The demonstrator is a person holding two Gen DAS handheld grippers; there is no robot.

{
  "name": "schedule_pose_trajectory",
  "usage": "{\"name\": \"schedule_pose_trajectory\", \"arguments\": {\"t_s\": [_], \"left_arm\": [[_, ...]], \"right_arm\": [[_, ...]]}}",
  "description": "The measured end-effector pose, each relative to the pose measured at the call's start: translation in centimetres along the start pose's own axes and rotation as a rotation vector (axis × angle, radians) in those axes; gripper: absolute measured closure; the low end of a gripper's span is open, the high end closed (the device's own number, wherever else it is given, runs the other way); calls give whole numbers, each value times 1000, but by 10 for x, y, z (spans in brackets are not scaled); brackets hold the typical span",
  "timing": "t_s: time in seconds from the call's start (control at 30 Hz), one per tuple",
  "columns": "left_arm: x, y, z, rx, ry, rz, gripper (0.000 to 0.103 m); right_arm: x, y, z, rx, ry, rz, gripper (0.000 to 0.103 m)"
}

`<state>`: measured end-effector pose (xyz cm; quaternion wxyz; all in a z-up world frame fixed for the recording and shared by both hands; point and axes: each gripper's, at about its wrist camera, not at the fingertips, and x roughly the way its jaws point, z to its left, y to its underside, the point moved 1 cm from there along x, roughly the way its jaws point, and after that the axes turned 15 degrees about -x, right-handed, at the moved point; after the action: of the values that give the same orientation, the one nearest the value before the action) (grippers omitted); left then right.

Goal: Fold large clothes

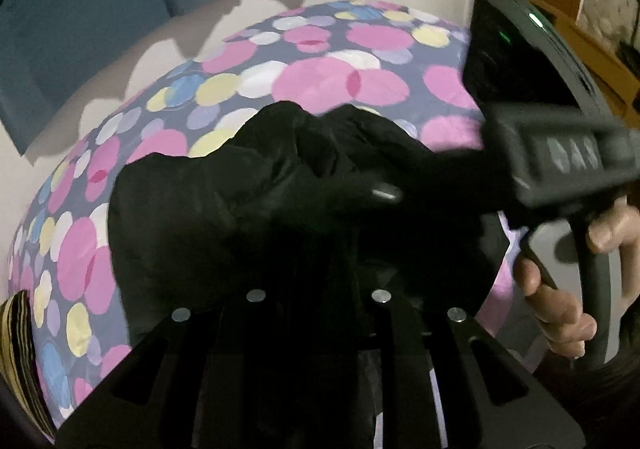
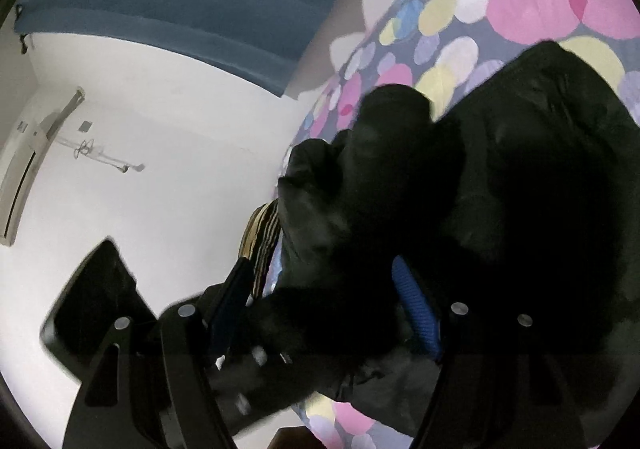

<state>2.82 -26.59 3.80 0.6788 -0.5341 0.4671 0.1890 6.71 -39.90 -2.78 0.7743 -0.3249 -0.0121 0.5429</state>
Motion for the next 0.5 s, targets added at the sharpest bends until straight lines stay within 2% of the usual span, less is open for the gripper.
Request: {"name": "schedule_pose_trajectory", "arguments": {"t_s": [0.1,0.17,0.23,0.3,0.43,0.5], "left_arm": [[10,7,-10,12,-4,-4,86],[15,11,-14,22,-10,-10,86],[20,14,-18,32,-14,-10,86],[24,16,-22,38,-19,-10,86],[13,22,-27,49,2,-42,82],[-2,28,-27,40,44,-65,74]], "right_arm": [[7,-3,-17,14,32,20,33],[11,0,-28,31,74,43,50],[15,5,-35,42,75,59,68],[16,7,-38,45,84,65,75],[14,8,-39,35,86,66,79],[14,9,-41,32,91,65,80]]}}
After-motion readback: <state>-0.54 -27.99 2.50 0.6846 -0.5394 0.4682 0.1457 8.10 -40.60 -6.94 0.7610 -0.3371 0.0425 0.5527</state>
